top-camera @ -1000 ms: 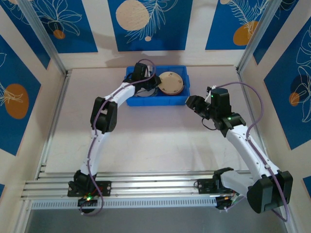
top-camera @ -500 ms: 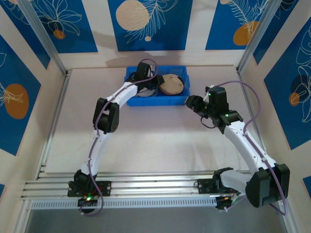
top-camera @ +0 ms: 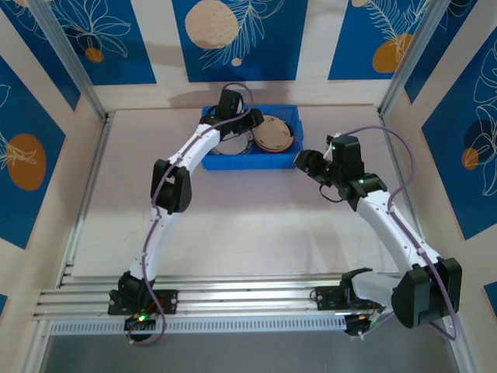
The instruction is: Place the plates into the plastic bin on the countertop
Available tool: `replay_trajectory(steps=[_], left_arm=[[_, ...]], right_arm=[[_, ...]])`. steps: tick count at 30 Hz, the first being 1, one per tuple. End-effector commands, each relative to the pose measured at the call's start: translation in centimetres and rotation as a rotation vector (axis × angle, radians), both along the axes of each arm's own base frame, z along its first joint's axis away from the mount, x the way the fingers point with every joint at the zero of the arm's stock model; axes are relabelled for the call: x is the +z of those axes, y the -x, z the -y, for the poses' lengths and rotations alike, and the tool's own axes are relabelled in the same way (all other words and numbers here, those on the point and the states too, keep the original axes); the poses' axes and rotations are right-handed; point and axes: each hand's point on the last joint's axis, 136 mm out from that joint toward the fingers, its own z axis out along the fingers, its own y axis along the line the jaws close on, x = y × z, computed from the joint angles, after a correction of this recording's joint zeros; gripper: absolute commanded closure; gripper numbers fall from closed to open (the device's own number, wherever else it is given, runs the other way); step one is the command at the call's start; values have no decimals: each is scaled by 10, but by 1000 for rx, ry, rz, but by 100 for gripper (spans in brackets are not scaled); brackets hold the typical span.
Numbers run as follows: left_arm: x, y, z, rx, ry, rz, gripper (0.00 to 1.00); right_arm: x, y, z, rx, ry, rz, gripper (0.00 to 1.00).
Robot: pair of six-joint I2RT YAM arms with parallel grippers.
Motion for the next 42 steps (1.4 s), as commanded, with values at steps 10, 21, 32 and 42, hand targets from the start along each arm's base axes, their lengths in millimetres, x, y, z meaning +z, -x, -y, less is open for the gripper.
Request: replay_trajectory(steps=[10, 21, 32, 42], left_arm=[[-2, 6, -1, -13, -81, 15, 53], [114, 52, -18, -98, -223, 334, 0], [130, 137, -94, -23, -384, 492, 0], [84, 208, -180, 110, -638, 727, 0]], right_arm=[[13, -9, -11, 42, 13, 42, 49], [26, -21, -2, 93, 169, 136, 46], [8, -27, 15, 86, 295, 109, 1], [-30, -27, 34, -14, 598, 293, 1]])
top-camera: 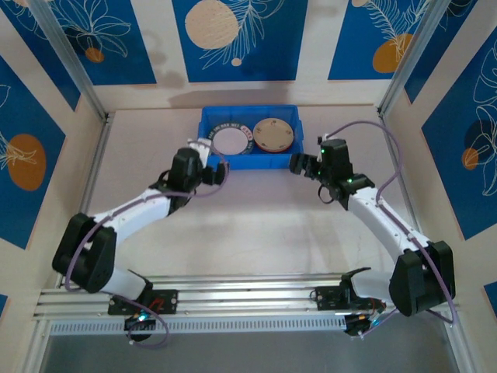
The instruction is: Place the plates into the plastic bin on the countertop
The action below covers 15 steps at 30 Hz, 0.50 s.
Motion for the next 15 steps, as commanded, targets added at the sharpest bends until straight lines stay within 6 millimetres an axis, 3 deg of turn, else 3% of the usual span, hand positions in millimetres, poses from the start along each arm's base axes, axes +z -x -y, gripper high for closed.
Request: replay_trajectory(steps=[1, 7, 9, 12, 15], left_arm=[[51, -2, -31, 117, -28, 250, 0], [16, 6, -84, 260, -113, 220, 0], [1, 4, -104, 314, -107, 205, 0], [-4, -5, -129, 385, -59, 182, 0], [-2, -12, -140, 395, -51, 208, 0]], right_arm=[[11, -6, 8, -2, 166, 195, 1], [5, -1, 32, -5, 260, 257, 1], [6, -6, 53, -54, 234, 302, 1], [-11, -19, 82, -102, 187, 266, 1], [-39, -26, 96, -127, 284, 201, 1]])
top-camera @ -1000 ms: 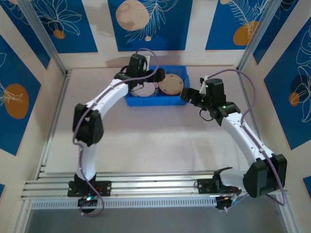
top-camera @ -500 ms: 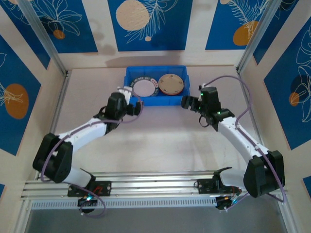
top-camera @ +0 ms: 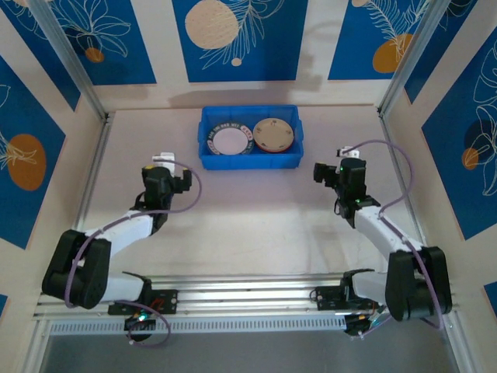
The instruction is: Place the plates into the plastic bin on the countertop
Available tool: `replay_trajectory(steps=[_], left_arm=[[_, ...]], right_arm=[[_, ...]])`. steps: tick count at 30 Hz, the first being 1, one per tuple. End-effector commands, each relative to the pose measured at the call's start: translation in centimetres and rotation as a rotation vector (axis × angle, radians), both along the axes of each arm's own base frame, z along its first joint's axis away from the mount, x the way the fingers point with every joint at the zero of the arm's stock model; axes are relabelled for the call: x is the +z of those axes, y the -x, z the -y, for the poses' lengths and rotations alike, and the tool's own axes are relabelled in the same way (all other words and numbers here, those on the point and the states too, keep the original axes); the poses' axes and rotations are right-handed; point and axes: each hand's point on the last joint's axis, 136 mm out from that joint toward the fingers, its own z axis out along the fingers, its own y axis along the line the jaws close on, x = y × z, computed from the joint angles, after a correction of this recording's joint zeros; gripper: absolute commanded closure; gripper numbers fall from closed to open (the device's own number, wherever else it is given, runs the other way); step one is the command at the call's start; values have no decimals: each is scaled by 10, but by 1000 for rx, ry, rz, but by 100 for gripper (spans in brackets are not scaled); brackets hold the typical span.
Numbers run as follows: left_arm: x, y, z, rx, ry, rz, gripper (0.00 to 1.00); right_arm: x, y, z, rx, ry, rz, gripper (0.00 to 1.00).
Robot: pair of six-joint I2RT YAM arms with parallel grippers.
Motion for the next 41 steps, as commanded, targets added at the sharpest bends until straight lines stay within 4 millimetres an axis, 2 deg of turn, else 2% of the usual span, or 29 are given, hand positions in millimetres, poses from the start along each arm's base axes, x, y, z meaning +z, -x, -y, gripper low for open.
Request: replay_trajectory(steps=[1, 3, 5, 8, 10, 12, 15, 16, 19, 21, 24, 34, 37, 41], left_arm=[[16, -11, -13, 38, 41, 75, 0], [14, -13, -21, 47, 49, 67, 0], [12, -11, -27, 40, 8, 59, 0], [7, -2, -47, 84, -16, 43, 0], [7, 4, -55, 91, -1, 75, 0], [-2, 5, -60, 99, -16, 72, 0], [-29, 7, -62, 96, -1, 11, 0], [-30, 6, -65, 109, 4, 21, 0], [-39, -3, -63, 69, 33, 40, 0], [-50, -7, -41, -68, 35, 59, 0], [-49, 2, -53, 1, 43, 79, 0], [-51, -2, -52, 10, 21, 64, 0], [-51, -2, -52, 11, 22, 63, 0], [-51, -2, -52, 9, 23, 65, 0]], right_arm=[[-16, -10, 3, 19, 48, 20, 1], [-33, -10, -2, 43, -10, 34, 1], [-36, -13, -11, 79, -13, 27, 1], [-31, -18, -20, 131, 33, 140, 1], [-49, -16, -7, 91, -24, 151, 1], [-47, -15, 6, 60, -83, 173, 1], [-48, -17, 4, 64, -66, 162, 1], [-51, -17, 4, 60, -67, 132, 1], [-50, -18, 2, 51, -40, 137, 1], [-50, -18, 2, 60, -54, 137, 1], [-50, -18, 2, 61, -51, 139, 1], [-51, -20, 2, 62, -55, 132, 1], [-51, -20, -12, 159, -75, 122, 1], [-51, -19, -17, 215, -102, 117, 1]])
